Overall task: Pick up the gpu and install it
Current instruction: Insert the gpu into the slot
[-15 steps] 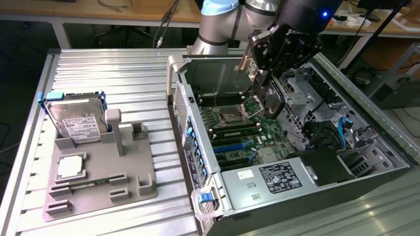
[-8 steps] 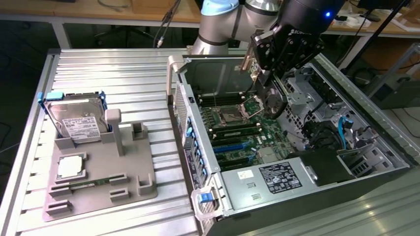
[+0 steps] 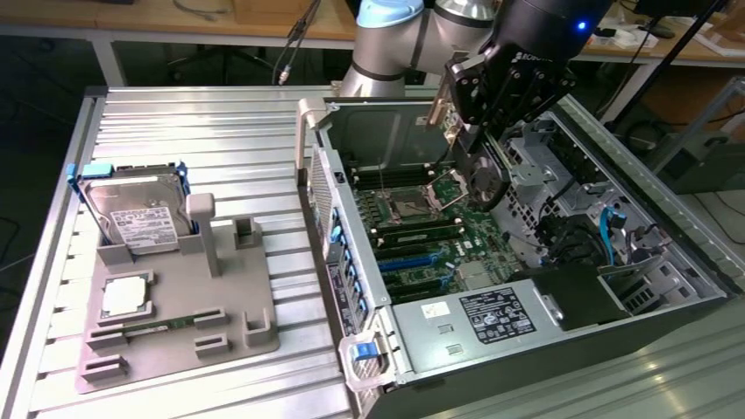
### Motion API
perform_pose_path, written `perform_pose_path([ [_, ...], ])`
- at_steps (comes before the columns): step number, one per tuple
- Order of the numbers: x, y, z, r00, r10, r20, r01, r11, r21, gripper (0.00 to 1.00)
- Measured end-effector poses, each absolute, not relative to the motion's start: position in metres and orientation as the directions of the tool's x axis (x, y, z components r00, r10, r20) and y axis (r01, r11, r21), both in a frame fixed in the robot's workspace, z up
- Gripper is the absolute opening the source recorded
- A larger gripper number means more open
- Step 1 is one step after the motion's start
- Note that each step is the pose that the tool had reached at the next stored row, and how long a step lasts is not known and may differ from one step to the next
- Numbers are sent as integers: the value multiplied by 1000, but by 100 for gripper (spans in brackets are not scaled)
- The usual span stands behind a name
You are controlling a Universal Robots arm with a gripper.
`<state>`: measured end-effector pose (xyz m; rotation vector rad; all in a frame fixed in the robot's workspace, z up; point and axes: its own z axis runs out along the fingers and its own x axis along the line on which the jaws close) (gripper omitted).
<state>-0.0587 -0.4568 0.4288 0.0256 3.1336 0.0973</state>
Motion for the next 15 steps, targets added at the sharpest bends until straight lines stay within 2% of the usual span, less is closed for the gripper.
perform_pose_path([
  [15, -59, -457, 429, -1000, -24, -6, -25, 998, 62, 27],
])
